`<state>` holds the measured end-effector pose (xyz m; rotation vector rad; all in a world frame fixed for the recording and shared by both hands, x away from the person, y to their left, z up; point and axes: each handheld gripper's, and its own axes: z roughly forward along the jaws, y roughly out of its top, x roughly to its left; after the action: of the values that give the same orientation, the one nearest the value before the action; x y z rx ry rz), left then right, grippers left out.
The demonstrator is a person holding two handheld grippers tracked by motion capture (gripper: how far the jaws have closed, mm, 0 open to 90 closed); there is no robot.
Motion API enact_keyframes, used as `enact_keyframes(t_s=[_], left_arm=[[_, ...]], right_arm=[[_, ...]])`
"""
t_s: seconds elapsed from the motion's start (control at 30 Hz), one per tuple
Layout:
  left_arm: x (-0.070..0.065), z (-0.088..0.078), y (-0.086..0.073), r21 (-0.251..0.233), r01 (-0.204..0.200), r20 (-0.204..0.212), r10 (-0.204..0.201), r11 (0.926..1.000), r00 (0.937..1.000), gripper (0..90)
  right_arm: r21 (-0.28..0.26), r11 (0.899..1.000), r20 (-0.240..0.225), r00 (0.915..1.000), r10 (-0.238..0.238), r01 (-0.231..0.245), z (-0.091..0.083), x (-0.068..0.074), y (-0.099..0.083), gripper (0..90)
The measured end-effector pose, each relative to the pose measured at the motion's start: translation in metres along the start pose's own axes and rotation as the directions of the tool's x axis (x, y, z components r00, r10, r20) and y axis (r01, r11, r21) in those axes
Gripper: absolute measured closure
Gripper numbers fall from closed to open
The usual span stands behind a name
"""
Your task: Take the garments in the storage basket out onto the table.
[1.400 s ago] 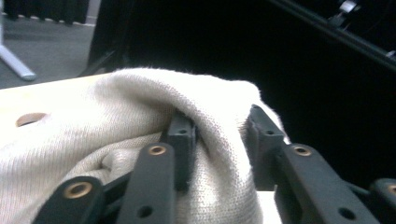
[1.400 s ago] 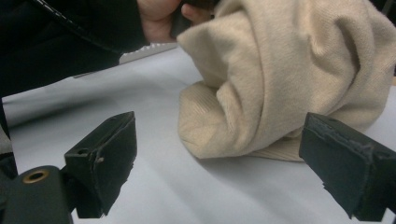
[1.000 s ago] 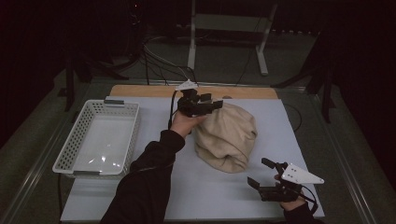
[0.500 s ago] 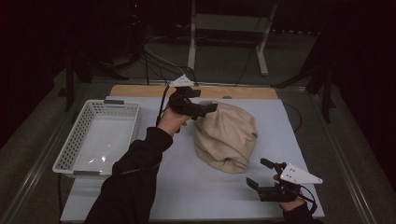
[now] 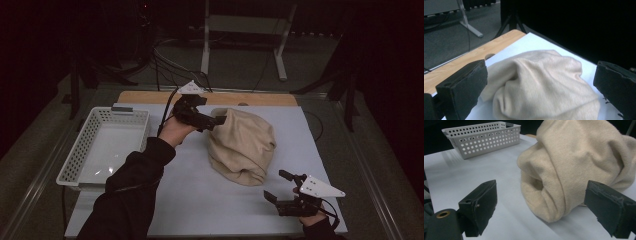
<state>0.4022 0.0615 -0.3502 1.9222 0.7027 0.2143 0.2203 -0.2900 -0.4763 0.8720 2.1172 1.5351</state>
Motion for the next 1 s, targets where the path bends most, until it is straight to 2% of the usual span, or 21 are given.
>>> enact_keyframes(t_s=[0.13, 0.2, 0.4, 0.53, 0.57, 0.7, 0.8, 0.97, 1.0], left_arm=[[-0.005, -0.003, -0.004, 0.030, -0.032, -0.019, 0.033, 0.9990, 0.9993, 0.0], [-0.007, -0.005, -0.007, 0.028, -0.031, -0.029, 0.032, 0.9991, 0.9991, 0.0], [-0.010, -0.010, -0.019, 0.031, -0.017, -0.021, 0.017, 0.9994, 0.9996, 0.0], [-0.015, -0.011, -0.028, 0.040, -0.025, -0.029, 0.026, 0.9989, 0.9992, 0.0], [-0.015, -0.012, -0.030, 0.042, -0.021, -0.020, 0.022, 0.9989, 0.9996, 0.0], [-0.020, -0.013, -0.039, 0.050, -0.032, -0.035, 0.033, 0.9982, 0.9988, 0.0], [-0.022, -0.014, -0.046, 0.046, -0.017, -0.026, 0.018, 0.9988, 0.9995, 0.0], [-0.029, -0.013, -0.060, 0.064, -0.023, 0.000, 0.023, 0.9977, 0.9997, 0.0], [-0.031, -0.012, -0.062, 0.079, -0.032, 0.001, 0.032, 0.9963, 0.9995, 0.0]], right_arm=[[-0.002, 1.000, 0.004, 1.0000, 0.001, -0.001, -0.001, -0.001, 0.000, 11.5], [0.000, 1.000, 0.003, 1.0000, -0.002, 0.002, 0.000, -0.001, 0.000, 11.5], [0.001, 1.000, -0.001, 1.0000, -0.006, 0.006, 0.000, 0.001, 0.001, 11.5], [0.000, 1.000, -0.003, 1.0000, -0.006, 0.006, 0.001, 0.002, 0.001, 11.5], [0.001, 1.000, -0.003, 1.0000, -0.006, 0.006, 0.001, 0.002, 0.001, 11.5], [0.006, 1.000, -0.007, 1.0000, -0.006, 0.006, 0.002, 0.002, 0.000, 11.5], [0.004, 1.000, -0.005, 1.0000, -0.007, 0.007, 0.001, 0.002, 0.000, 11.4], [0.006, 1.000, -0.006, 1.0000, -0.007, 0.007, 0.002, 0.002, 0.000, 11.5], [0.008, 1.000, -0.007, 0.9999, -0.008, 0.008, 0.002, 0.002, 0.000, 11.5]])
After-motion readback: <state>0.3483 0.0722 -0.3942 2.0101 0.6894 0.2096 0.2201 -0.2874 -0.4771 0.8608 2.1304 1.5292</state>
